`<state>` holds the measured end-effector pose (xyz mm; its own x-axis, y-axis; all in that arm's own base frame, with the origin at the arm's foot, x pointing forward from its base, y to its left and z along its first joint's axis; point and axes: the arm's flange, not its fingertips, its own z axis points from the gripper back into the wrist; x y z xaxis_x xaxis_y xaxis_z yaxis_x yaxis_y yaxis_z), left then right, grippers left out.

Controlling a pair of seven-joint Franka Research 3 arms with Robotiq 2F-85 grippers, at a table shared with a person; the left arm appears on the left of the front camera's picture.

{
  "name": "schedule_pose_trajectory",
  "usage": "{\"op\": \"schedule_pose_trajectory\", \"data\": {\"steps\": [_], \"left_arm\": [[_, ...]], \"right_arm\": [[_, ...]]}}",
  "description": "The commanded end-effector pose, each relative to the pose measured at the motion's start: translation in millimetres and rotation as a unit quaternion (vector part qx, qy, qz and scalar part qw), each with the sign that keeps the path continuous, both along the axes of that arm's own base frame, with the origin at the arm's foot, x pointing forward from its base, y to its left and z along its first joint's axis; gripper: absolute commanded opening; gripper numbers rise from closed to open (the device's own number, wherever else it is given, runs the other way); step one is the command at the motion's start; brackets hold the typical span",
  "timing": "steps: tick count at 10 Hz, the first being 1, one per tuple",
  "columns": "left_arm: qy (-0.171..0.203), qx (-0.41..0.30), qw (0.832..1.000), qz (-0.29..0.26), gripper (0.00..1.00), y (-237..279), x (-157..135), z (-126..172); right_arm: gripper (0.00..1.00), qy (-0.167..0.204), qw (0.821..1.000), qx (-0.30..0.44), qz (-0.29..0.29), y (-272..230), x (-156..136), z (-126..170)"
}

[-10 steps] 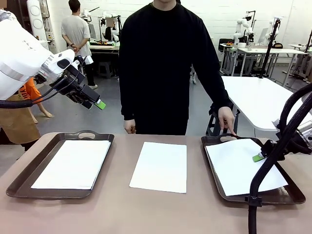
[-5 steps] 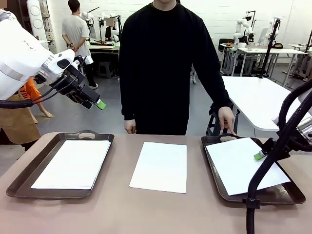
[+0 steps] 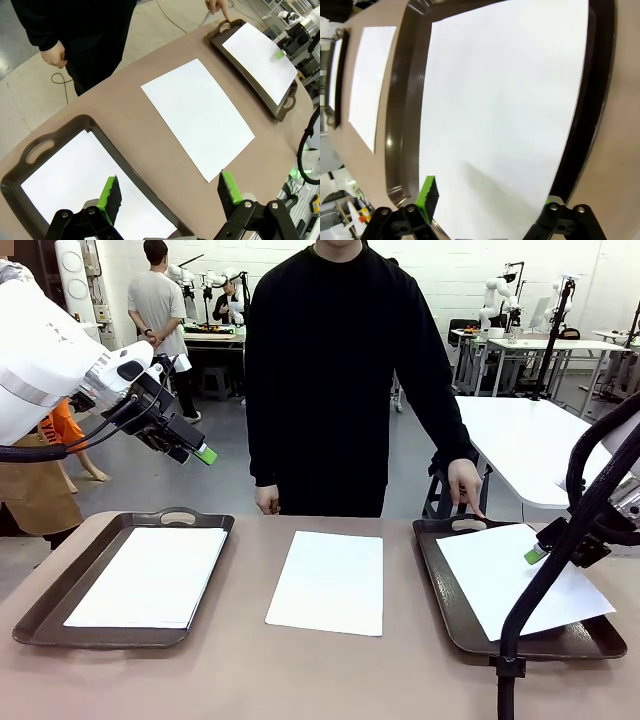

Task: Sort the A4 documents.
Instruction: Place the A4 Paper in the designated Handle tray.

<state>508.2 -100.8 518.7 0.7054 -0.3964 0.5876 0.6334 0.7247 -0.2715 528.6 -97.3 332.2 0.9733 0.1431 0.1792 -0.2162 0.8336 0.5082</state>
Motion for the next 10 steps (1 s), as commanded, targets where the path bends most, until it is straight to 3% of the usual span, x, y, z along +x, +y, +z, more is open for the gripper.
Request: {"op": "schedule_pose_trajectory", "data": {"steps": [1,5,10], "left_arm": [[-0.004,0.0,1.0,0.003,1.0,0.5,0.1,0.5],[-0.004,0.0,1.0,0.003,1.0,0.5,0.1,0.5],[-0.004,0.0,1.0,0.003,1.0,0.5,0.1,0.5]], "right_arm": [[1.0,0.012,0.999,-0.044,-0.006,13.4,-10.8,5.4],[1.0,0.018,0.995,-0.097,0.006,31.0,-14.9,15.6],[1.0,-0.006,0.989,-0.146,0.016,44.0,-15.8,32.5]]}}
